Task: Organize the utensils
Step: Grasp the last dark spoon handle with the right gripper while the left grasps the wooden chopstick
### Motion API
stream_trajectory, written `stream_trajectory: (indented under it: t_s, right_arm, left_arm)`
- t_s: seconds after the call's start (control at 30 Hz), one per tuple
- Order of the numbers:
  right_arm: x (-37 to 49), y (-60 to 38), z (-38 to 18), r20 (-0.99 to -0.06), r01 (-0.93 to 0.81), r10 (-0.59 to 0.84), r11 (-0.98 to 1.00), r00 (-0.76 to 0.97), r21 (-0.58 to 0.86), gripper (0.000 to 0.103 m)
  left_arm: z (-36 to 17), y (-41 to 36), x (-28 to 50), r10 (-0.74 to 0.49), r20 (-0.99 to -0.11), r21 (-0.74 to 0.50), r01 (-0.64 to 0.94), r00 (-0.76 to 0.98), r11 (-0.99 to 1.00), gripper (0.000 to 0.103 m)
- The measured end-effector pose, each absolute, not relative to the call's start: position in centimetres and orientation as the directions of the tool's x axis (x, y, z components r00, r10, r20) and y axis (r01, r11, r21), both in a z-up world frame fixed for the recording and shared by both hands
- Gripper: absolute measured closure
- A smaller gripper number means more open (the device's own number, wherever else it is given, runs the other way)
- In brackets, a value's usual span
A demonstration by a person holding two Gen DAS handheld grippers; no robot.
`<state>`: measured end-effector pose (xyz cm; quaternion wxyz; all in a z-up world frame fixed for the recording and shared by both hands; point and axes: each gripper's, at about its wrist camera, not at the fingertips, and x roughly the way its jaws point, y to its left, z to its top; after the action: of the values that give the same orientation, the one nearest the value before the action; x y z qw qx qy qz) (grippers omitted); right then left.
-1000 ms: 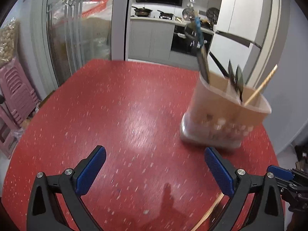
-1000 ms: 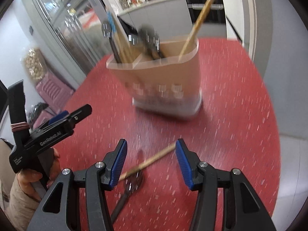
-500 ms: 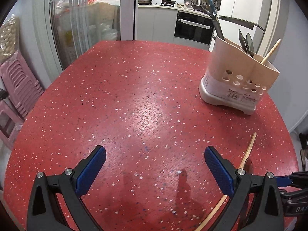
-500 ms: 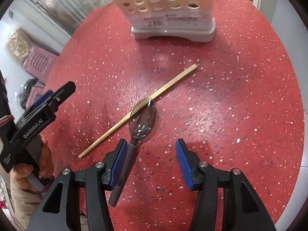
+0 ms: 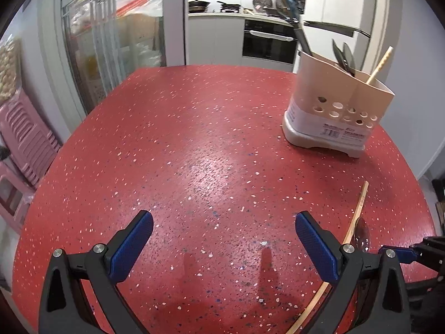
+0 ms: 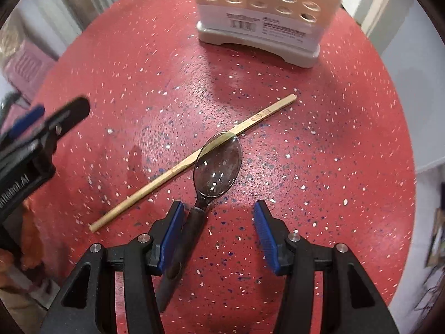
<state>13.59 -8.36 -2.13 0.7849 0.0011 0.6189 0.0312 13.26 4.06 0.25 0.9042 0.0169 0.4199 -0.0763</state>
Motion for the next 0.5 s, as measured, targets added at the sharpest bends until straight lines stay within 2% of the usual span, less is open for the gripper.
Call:
stream_trajectory:
  t_s: [0.07, 0.2, 0.23, 0.5]
  right_arm:
    - [13.6, -7.8, -2.1, -0.969, -0.076, 0.039, 0.997, 0.242, 0.022, 0.056]
    - [13.3, -7.5, -2.0, -0.967, -0.092, 0.049, 0.995, 0.25, 0.027, 0.086]
    - [13.2, -7.7, -2.0, -0.966, -0.095, 0.058, 0.995, 0.253, 0.035, 0.089]
    - [11.2, -11.1, -2.0, -0.942, -0.093, 0.161, 0.986, 0.294, 0.139, 0.091]
  left_arm:
    - [0.4, 3.7, 13.3, -0.126, -0.762, -0.024, 0.167, 0.635, 0.986, 0.0]
    - [0.7, 3.0, 13.5, -0.147, -0.767, -0.026, 0.197, 0.625, 0.98, 0.0]
    - [0.7, 2.8, 13.6, -0.154, -0.768, -0.026, 0.21, 0.621, 0.977, 0.0]
    - [0.1, -0.8, 13.1, -0.207, -0.807, 0.002, 0.353, 0.554, 0.936, 0.0]
